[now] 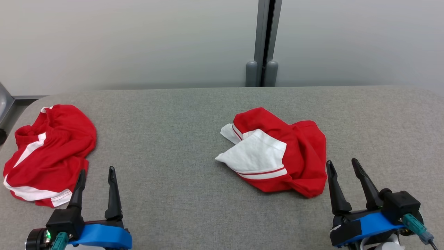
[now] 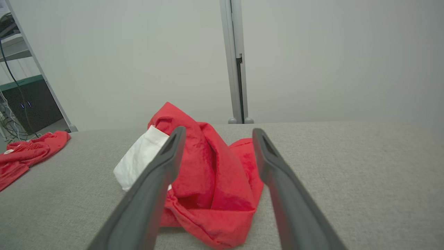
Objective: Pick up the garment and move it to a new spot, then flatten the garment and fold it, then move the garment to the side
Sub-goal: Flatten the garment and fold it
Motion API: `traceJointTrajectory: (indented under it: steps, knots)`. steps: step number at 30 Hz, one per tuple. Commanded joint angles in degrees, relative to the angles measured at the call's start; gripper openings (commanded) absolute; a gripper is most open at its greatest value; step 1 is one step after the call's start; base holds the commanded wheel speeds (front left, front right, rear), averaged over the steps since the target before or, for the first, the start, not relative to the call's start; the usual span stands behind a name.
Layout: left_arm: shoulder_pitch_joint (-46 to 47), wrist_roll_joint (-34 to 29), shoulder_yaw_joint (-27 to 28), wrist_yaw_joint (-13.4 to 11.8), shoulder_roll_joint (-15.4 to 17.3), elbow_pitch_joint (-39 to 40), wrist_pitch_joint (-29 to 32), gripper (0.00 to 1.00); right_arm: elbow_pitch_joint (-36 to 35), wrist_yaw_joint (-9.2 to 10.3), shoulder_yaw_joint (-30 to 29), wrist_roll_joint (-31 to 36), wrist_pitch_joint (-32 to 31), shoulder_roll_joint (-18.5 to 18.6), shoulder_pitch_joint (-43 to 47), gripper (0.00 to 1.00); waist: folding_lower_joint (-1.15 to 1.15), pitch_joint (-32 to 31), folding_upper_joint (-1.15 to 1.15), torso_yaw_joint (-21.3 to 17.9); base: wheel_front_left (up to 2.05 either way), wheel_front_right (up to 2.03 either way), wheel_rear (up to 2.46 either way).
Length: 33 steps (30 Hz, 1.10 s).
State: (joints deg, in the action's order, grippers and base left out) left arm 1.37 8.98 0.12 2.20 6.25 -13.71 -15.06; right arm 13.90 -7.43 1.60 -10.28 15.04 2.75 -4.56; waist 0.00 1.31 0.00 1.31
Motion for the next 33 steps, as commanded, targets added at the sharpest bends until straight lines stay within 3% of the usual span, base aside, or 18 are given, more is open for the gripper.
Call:
traceJointTrajectory:
  steps: [1,9,16,21,33]
  knots:
    - [0.37,-0.41,0.4,0.26,-0.11,-0.17,-0.17,1.0,0.14,-0.11,0.07,-0.22,0.22,0.25,-0.17,1.0,0.0,-0.03,0.0,0.0,0.0,0.0,0.0]
    - [0.95,-0.97,0.37,1.12,-0.37,-0.83,-0.16,1.0,0.09,-0.11,0.38,-0.39,0.22,0.25,-0.41,1.0,0.0,0.15,0.0,-0.27,0.0,0.0,0.0]
    - [4.6,-1.48,-2.93,3.04,-0.97,-3.69,-0.17,1.0,0.13,-0.11,1.57,-0.88,0.21,0.26,-1.75,1.0,0.0,1.27,0.0,-2.3,0.0,0.0,0.0]
    - [10.57,-0.79,-8.27,4.84,-1.19,-7.33,-0.16,1.0,-0.01,-0.11,1.71,-0.82,0.22,0.25,-2.68,1.0,0.0,2.48,0.0,-4.1,0.0,0.0,0.0]
    - [23.84,6.92,-26.43,5.25,2.19,-18.64,4.66,1.0,-0.27,-0.11,2.14,-0.69,0.22,0.26,-4.58,1.0,0.0,6.63,0.0,-9.23,0.0,0.0,0.0]
